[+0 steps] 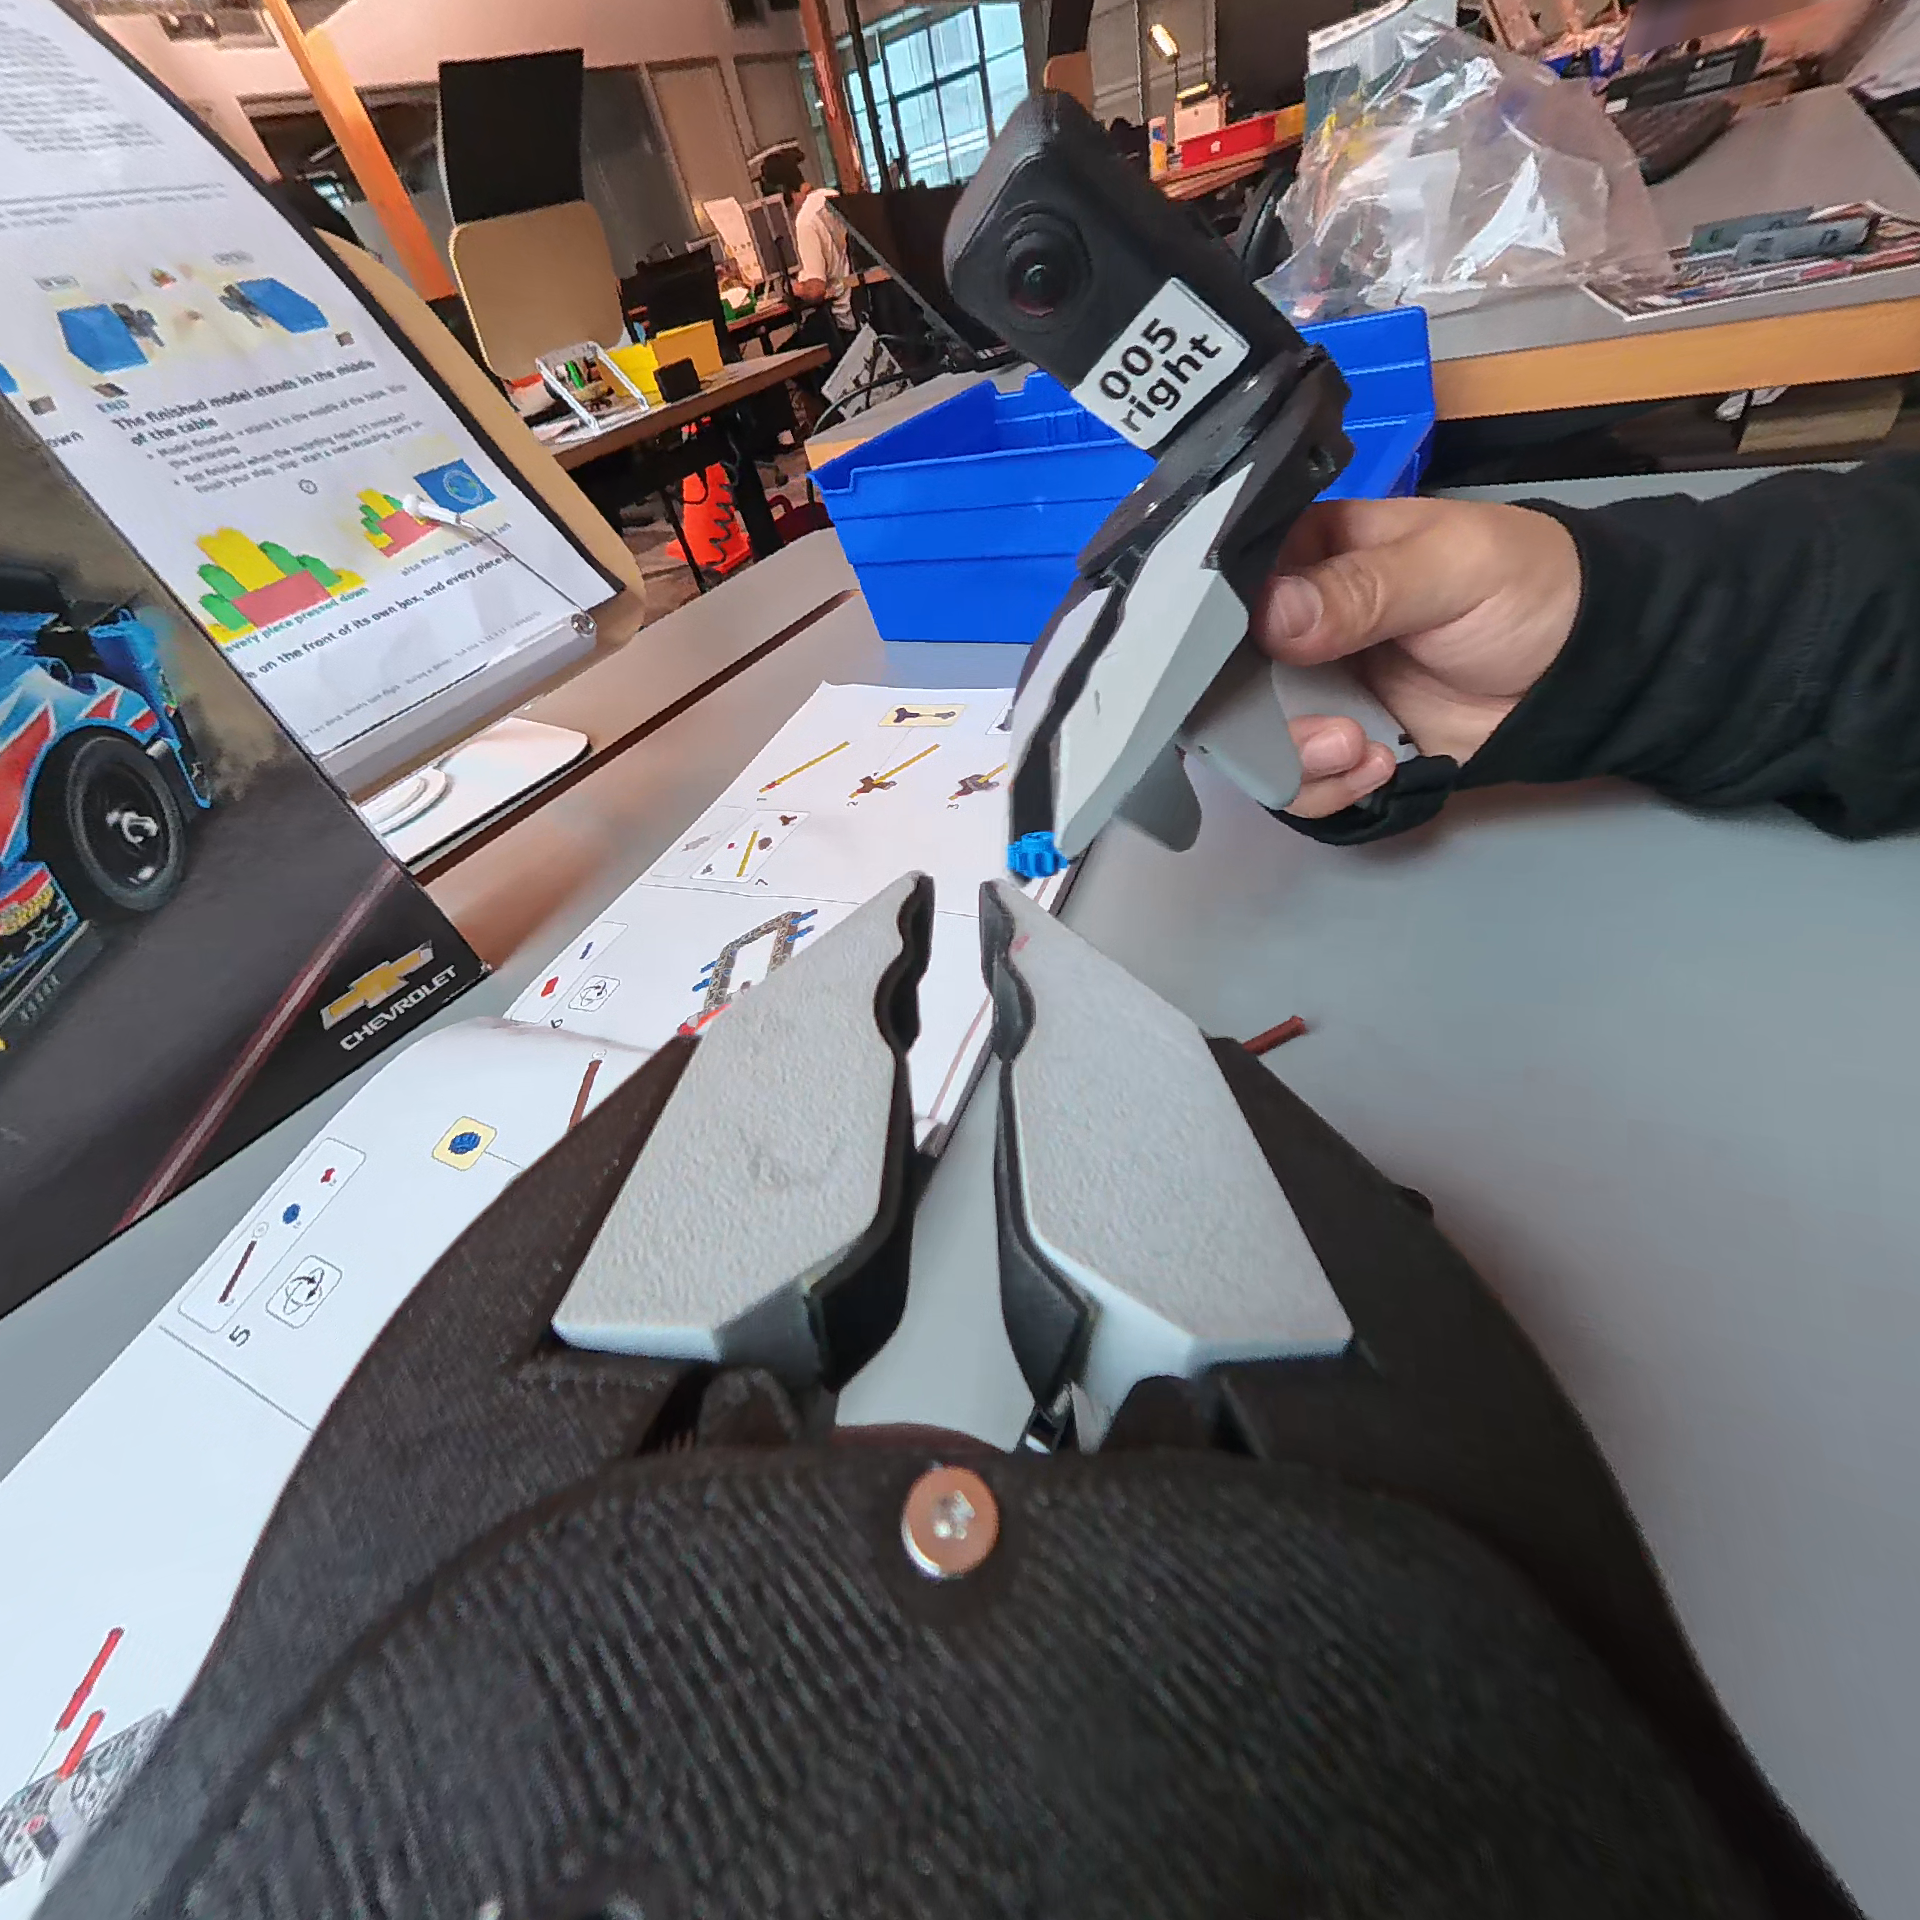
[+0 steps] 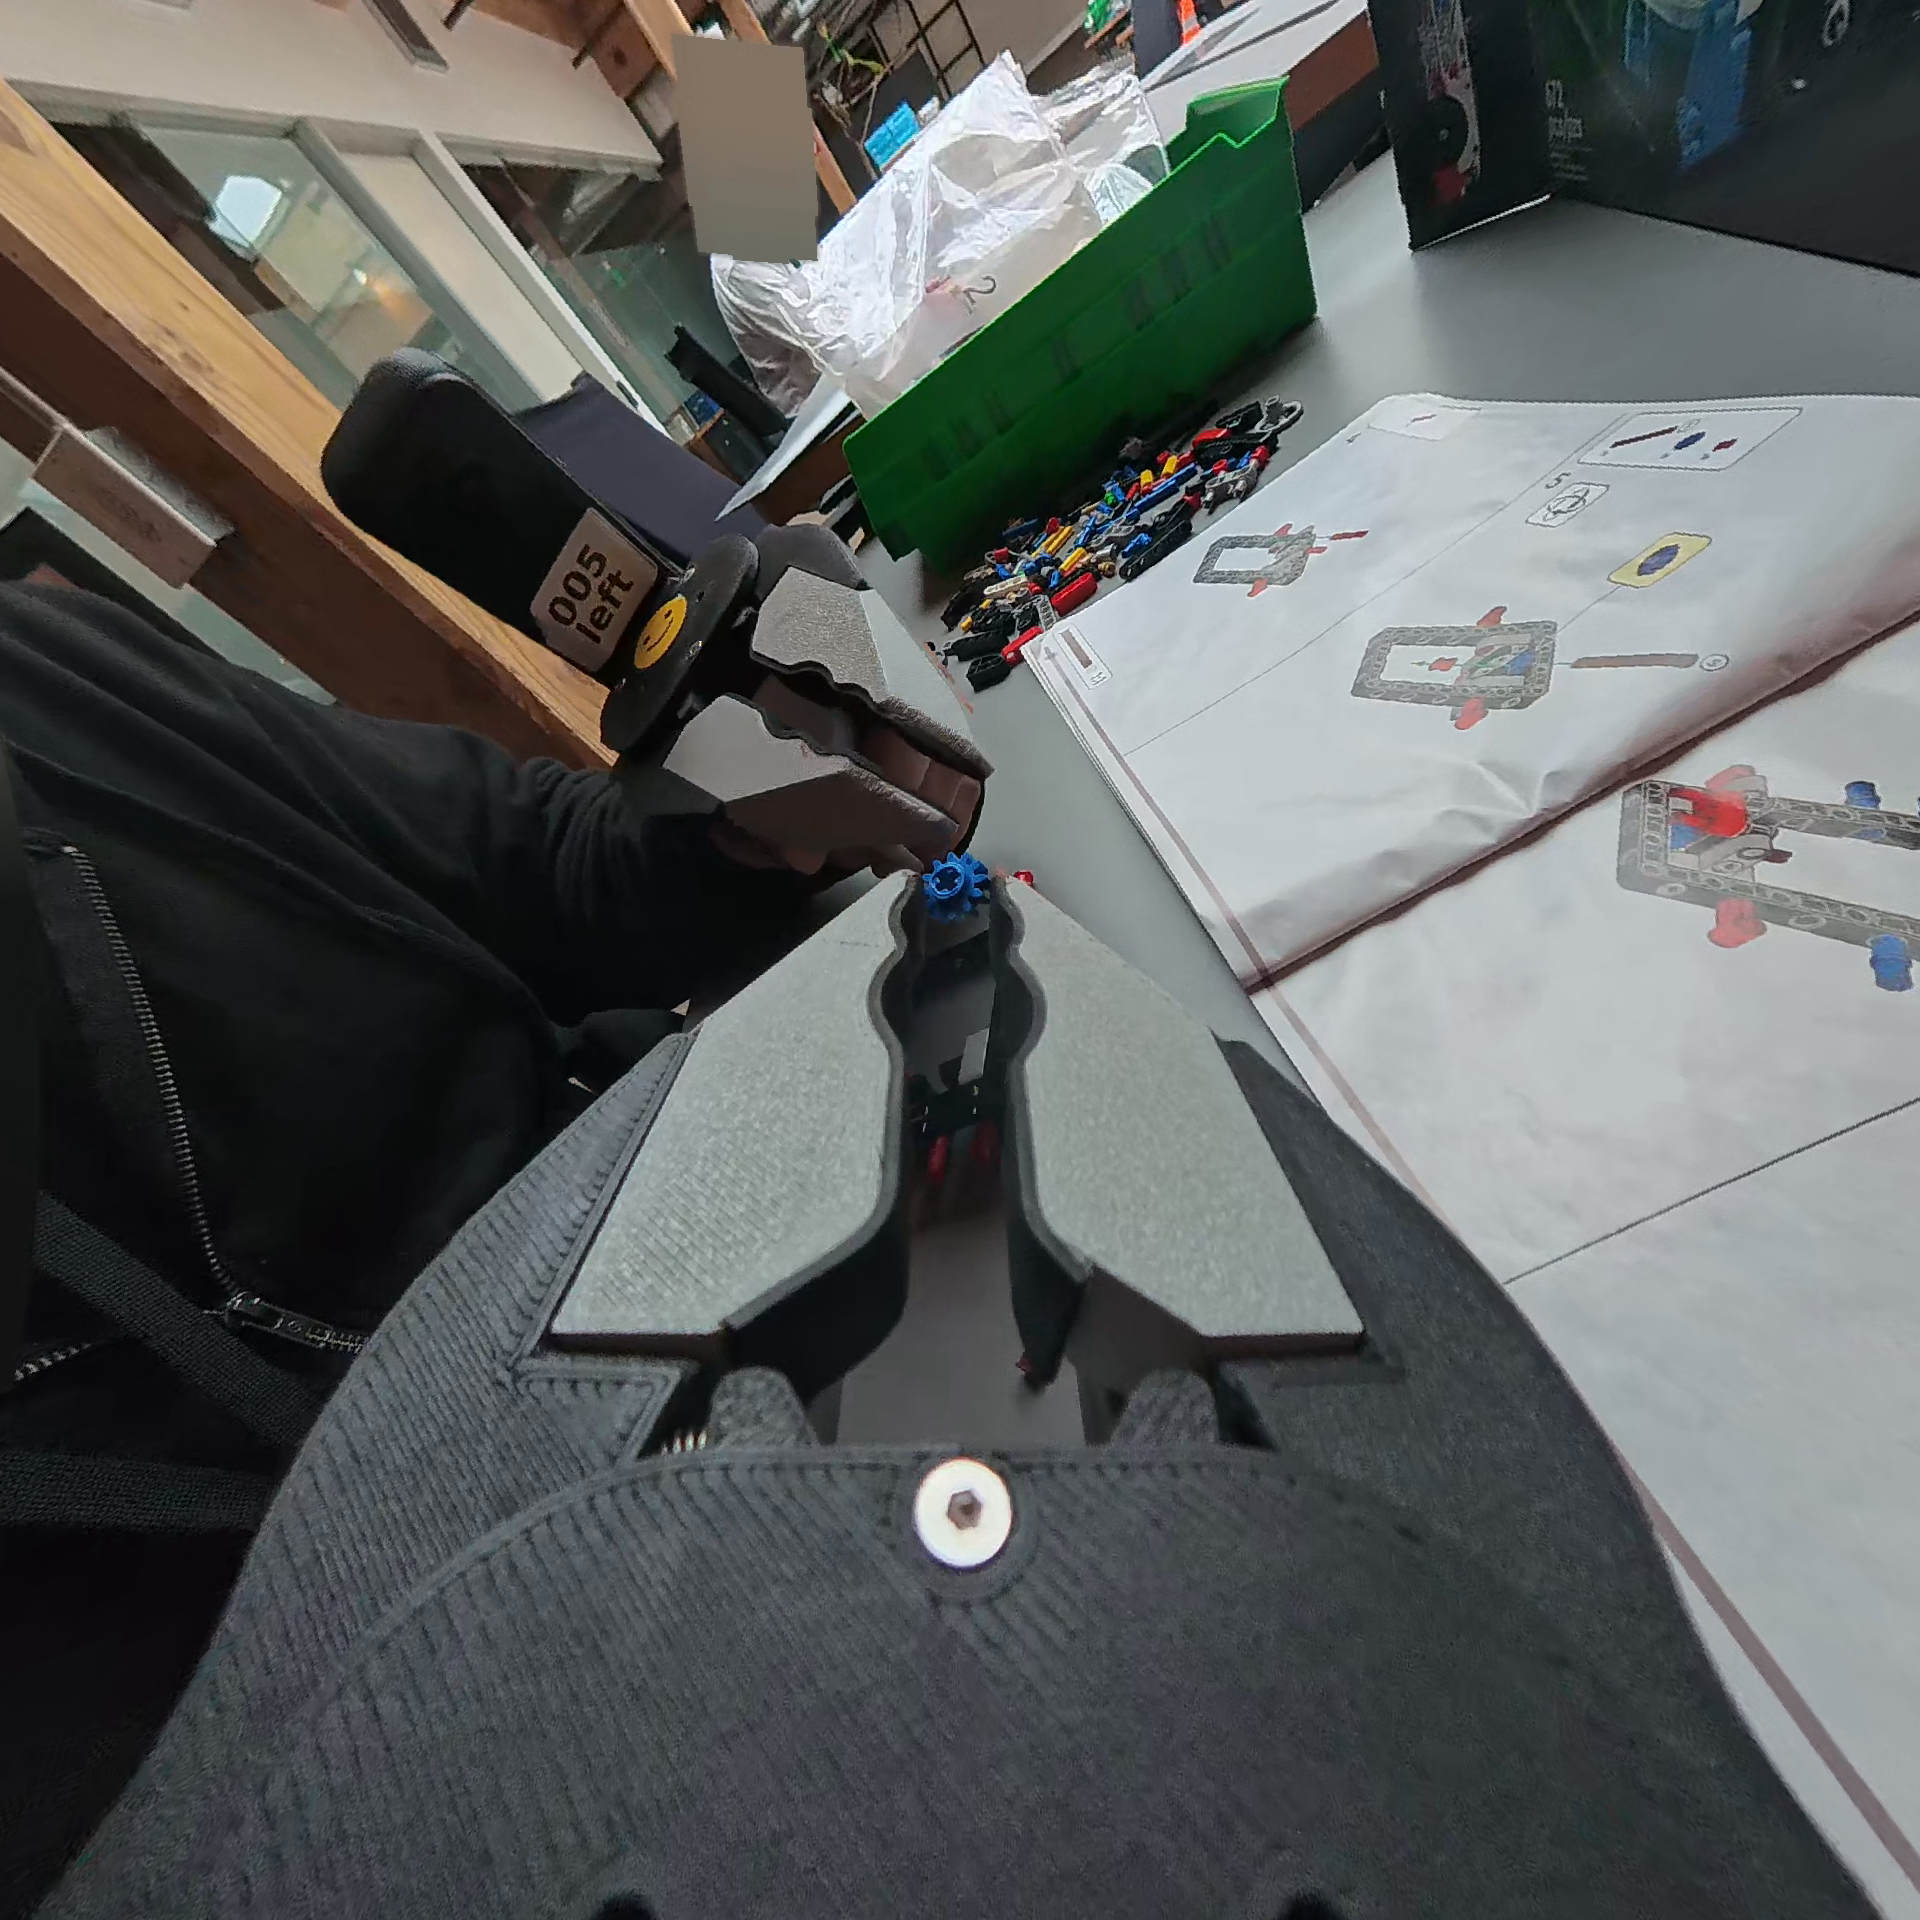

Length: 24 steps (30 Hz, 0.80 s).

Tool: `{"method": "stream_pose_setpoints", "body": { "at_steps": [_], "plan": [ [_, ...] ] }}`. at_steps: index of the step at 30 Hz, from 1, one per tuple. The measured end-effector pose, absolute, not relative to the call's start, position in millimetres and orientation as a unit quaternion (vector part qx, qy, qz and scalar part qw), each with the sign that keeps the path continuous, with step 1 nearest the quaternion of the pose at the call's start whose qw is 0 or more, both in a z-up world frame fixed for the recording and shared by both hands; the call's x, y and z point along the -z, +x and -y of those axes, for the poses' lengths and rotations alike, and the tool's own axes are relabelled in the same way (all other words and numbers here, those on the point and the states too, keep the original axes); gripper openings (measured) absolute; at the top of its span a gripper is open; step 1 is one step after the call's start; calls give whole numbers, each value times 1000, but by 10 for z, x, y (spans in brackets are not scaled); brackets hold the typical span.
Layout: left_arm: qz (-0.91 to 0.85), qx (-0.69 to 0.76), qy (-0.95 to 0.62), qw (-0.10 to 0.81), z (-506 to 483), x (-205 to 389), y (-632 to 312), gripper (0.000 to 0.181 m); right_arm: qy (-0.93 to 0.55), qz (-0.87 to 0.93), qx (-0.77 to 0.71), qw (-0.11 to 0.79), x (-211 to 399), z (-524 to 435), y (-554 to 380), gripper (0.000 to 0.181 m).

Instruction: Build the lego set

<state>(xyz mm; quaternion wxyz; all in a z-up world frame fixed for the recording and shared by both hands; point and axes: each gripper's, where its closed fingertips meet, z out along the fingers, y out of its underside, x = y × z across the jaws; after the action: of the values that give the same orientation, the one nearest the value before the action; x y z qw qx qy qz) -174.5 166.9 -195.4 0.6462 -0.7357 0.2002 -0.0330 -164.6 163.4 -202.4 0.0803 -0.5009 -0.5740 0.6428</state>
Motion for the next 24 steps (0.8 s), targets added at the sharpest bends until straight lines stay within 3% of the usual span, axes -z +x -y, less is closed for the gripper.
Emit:
{"method": "stream_pose_setpoints", "body": {
  "at_steps": [17, 24],
  "plan": [
    [-171, 46, -734, 656, -1664, 1892, -1861, 7, -500, 578, -639, 91, 2047, -1682, -1654, 9],
    [-116, 59, -770, 625, -1431, 1897, -2222, 17, -498, 582, -631, 119, 2044, -1774, -1656, 9]
  ]
}}
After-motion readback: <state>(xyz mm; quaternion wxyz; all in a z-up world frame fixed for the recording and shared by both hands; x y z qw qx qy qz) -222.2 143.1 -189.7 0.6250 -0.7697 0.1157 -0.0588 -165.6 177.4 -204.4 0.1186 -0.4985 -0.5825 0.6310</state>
